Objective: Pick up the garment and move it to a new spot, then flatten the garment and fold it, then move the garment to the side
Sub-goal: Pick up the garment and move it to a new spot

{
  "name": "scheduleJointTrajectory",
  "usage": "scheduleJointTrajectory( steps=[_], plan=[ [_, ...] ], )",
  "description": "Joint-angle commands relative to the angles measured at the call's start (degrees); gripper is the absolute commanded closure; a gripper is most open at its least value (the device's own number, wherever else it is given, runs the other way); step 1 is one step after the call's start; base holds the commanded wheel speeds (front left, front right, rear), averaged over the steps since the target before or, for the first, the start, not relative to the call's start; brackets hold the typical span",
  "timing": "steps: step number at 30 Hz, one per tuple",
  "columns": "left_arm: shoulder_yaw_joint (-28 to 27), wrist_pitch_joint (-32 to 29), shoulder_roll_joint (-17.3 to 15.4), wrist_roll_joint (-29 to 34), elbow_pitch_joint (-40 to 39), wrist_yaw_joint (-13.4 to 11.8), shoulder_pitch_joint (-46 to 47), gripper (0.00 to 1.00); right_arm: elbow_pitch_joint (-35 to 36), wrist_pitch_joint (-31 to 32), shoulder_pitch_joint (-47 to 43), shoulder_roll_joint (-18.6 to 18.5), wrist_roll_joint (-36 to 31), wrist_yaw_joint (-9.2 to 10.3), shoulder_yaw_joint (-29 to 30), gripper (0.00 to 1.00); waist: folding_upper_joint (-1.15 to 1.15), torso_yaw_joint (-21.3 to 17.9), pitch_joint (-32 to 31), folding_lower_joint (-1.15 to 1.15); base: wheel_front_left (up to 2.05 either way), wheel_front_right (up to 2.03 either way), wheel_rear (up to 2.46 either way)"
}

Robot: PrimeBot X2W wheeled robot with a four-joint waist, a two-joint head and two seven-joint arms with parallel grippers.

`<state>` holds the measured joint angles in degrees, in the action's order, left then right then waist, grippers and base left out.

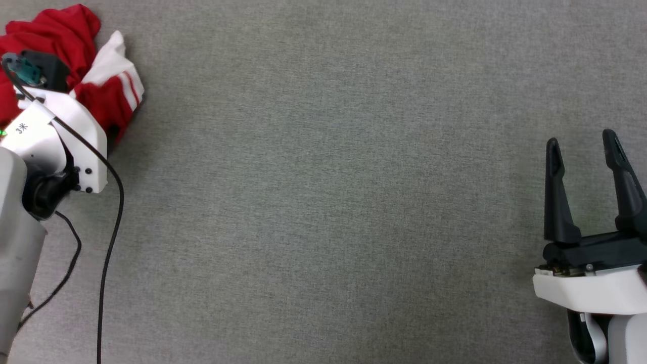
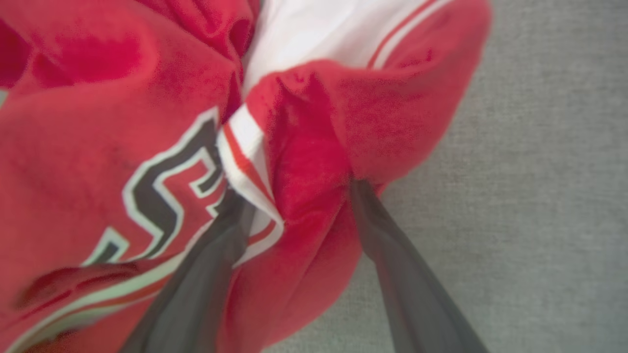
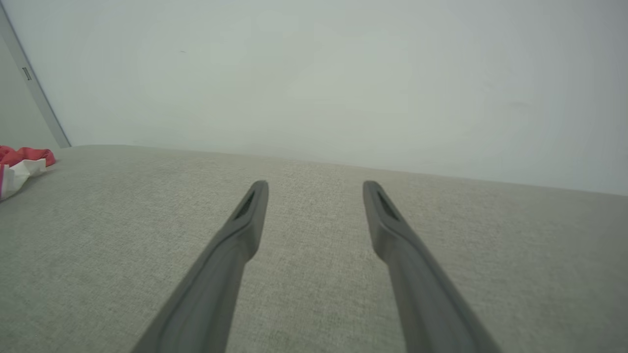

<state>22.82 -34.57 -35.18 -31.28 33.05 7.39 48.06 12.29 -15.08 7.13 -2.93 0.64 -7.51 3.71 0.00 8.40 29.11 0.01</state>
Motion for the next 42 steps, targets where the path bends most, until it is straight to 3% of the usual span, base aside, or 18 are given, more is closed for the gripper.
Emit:
scheduleJointTrajectory(
  steps=[1, 6, 7, 9, 16, 23, 33, 42],
  plan=[
    [1.50, -2.19, 0.85, -2.67, 0.68, 0.08, -2.08, 0.00, -0.11, -0.14, 1.06, 0.08, 0.66, 0.04, 0.41, 0.00, 0.00, -0.77, 0.86, -0.01, 0.00, 0.00, 0.00],
    [5.82, -5.66, 0.30, -5.67, 3.48, 0.19, -5.25, 0.00, -0.50, -0.14, 1.36, 0.09, 1.22, 0.04, 0.31, 0.00, 0.00, -1.29, 1.21, -0.01, 0.00, 0.00, 0.00],
    [6.39, -5.65, 0.17, -6.03, 3.63, 0.20, -5.32, 0.49, -0.58, -0.14, 1.37, 0.09, 1.30, 0.04, 0.39, 0.00, 0.00, -1.30, 1.15, -0.01, 0.00, 0.00, 0.00],
    [6.93, -3.98, -0.25, -6.26, 3.34, 0.19, -4.76, 1.00, -0.74, -0.14, 1.29, 0.09, 1.48, 0.04, 0.73, 0.00, 0.00, -1.12, 0.82, -0.01, 0.00, 0.00, 0.00],
    [6.80, 6.44, -2.91, -3.65, -0.06, 0.04, 1.78, 1.00, -1.66, -0.14, 0.55, 0.09, 1.94, 0.04, 0.35, 0.00, 0.00, -0.31, -2.23, -0.01, 0.00, 0.00, 0.00],
    [7.71, 15.04, -3.20, 0.61, -3.10, -0.23, 4.57, 1.00, -2.55, -0.14, -0.46, 0.09, 2.48, 0.04, -0.03, 0.00, 0.00, -0.89, -6.20, -0.01, 0.00, 0.00, 0.00],
    [11.63, 19.52, 0.47, 4.99, -11.72, -0.39, 8.47, 1.00, -3.61, -0.14, -1.31, 0.09, 4.55, 0.04, -0.04, 0.00, 0.00, -5.45, -10.44, -0.01, 0.00, 0.00, 0.00],
    [17.97, 21.27, 7.43, 7.33, -17.06, -0.17, 11.15, 1.00, -4.02, -0.14, -1.28, 0.10, 6.28, 0.04, 0.54, 0.00, 0.00, -12.03, -10.45, -0.01, 0.00, 0.00, 0.00]
  ],
)
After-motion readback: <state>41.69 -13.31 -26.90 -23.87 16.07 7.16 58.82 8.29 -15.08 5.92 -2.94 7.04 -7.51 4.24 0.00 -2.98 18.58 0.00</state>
